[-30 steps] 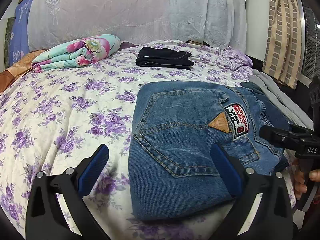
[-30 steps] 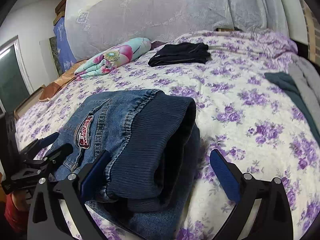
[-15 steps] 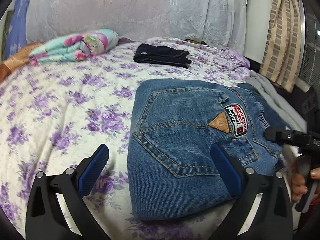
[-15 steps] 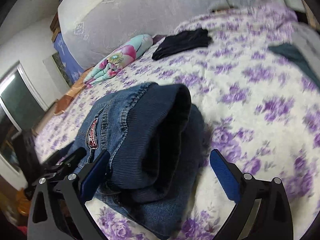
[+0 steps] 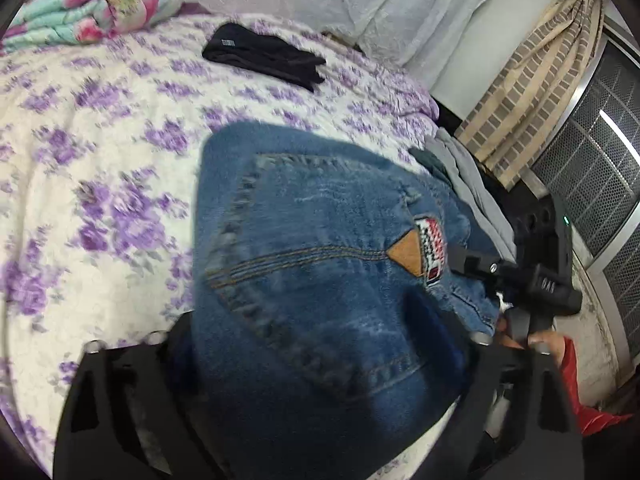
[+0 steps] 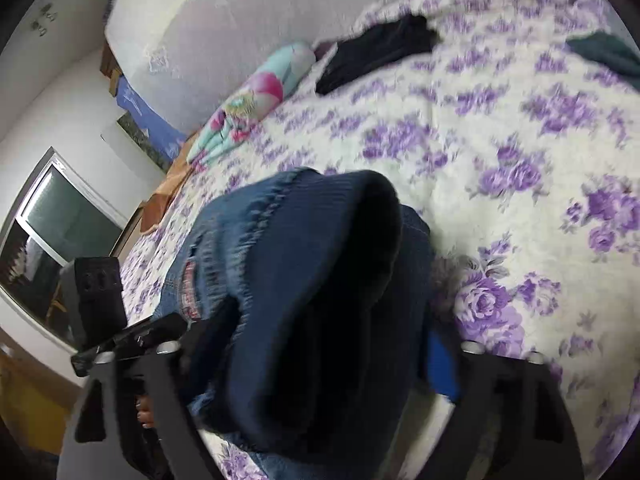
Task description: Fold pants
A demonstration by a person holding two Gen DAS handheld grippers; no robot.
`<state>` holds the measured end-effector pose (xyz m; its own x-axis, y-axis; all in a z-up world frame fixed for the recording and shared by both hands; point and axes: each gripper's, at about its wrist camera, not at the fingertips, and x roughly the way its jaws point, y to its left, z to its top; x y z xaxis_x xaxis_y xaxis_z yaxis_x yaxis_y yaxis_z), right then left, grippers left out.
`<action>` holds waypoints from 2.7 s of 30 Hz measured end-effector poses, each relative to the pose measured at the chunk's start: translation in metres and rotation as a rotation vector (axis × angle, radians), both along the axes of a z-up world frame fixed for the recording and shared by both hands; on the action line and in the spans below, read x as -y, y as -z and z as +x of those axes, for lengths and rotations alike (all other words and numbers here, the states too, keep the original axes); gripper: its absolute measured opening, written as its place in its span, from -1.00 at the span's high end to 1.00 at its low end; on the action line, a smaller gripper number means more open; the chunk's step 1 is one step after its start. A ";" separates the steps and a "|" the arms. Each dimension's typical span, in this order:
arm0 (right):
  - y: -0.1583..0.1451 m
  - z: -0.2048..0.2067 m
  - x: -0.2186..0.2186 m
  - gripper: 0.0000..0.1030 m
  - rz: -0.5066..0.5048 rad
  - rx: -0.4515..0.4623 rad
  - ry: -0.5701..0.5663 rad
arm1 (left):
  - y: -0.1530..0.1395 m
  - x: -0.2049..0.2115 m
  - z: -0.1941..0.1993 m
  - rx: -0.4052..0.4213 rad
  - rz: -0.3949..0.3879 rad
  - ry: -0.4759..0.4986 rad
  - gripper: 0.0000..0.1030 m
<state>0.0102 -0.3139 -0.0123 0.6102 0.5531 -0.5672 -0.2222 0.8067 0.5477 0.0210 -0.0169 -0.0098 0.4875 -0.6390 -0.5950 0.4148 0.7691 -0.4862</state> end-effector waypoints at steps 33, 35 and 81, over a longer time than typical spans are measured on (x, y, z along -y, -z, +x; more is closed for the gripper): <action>-0.027 0.472 0.036 -0.16 -0.198 0.231 0.200 | -0.048 0.079 0.446 0.281 0.157 -0.390 -0.24; -0.027 0.472 0.036 -0.20 -0.210 0.238 0.196 | -0.030 0.074 0.457 0.234 0.197 -0.373 -0.27; -0.048 0.314 0.003 -0.93 -0.589 0.436 0.567 | -0.043 0.132 0.317 0.481 0.687 -0.445 -0.91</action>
<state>0.3244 -0.3173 0.0362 0.9272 -0.1975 -0.3184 0.2004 0.9794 -0.0242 0.3377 -0.1491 0.0333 0.8925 0.0799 -0.4439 0.0526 0.9591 0.2783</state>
